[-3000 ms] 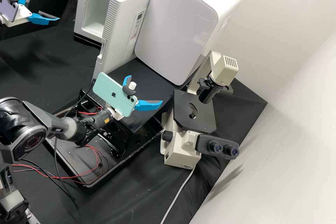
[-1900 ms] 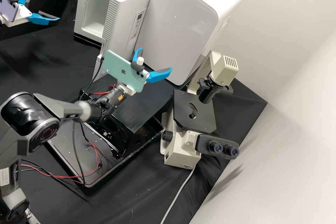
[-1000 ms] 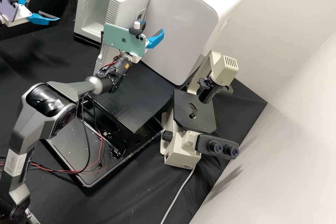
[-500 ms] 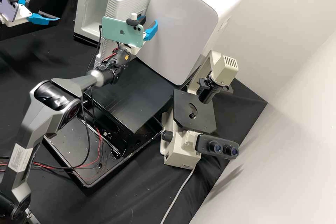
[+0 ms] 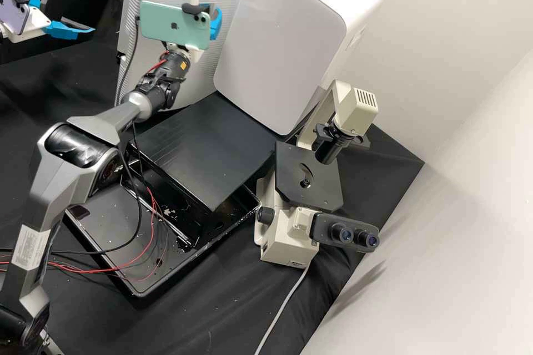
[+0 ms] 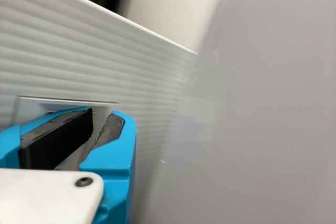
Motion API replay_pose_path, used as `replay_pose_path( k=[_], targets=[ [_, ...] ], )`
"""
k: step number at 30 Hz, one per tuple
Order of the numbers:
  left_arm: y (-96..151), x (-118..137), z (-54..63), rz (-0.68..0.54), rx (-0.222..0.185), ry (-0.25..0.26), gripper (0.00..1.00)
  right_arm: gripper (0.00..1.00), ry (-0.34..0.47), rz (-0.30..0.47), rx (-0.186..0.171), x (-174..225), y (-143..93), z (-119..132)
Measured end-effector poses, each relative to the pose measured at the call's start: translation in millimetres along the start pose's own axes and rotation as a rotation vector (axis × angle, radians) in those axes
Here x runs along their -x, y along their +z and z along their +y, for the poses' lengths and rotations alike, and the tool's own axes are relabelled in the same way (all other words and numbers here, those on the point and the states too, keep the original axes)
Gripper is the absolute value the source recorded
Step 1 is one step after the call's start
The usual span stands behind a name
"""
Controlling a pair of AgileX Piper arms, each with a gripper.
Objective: Close the incubator door
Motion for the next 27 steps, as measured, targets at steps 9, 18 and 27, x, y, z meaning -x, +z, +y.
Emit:
replay_pose_path(
  k=[9,18,27],
  targets=[
    [0.0,0.0,0.0,0.0,0.0,0.0,1.0,0.0,0.011,0.09,0.006,-6.5,-29.0,4.9],
    [0.0,0.0,0.0,0.0,0.0,0.0,1.0,0.0,0.002,0.088,-0.03,-11.5,-24.0,-0.6],
    [0.0,0.0,0.0,0.0,0.0,0.0,1.0,0.0,-0.004,0.084,-0.025,-12.0,-21.9,-2.4]
  ],
)
